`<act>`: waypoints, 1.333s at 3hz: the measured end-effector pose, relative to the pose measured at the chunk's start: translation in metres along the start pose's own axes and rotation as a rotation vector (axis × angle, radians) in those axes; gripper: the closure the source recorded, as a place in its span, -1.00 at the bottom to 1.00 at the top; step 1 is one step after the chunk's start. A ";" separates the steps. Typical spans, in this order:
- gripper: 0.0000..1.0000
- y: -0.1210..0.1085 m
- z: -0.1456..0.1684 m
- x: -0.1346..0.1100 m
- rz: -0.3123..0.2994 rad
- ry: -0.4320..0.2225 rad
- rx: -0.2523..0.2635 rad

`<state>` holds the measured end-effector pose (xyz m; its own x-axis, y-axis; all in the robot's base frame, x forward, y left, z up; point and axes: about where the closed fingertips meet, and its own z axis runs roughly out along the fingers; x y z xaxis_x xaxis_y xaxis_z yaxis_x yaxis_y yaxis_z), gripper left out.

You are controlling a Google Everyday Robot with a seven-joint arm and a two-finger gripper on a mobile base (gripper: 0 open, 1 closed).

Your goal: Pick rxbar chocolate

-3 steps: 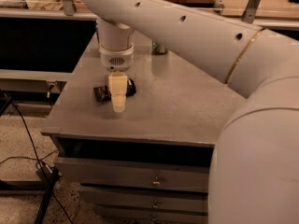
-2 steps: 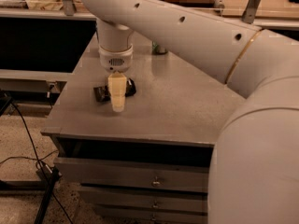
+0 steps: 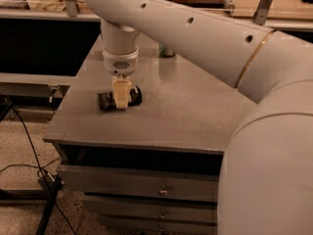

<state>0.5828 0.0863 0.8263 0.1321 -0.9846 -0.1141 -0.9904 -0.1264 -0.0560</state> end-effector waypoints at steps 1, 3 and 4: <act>0.82 0.000 -0.003 0.000 0.000 0.000 0.000; 1.00 0.007 -0.048 0.005 -0.025 -0.150 0.088; 1.00 0.010 -0.075 0.005 -0.043 -0.182 0.125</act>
Offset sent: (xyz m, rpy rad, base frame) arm -0.0058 -0.0209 0.0479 0.2004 -0.0646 0.0034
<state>0.5708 0.0714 0.8992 0.1901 -0.9394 -0.2855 -0.9726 -0.1404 -0.1854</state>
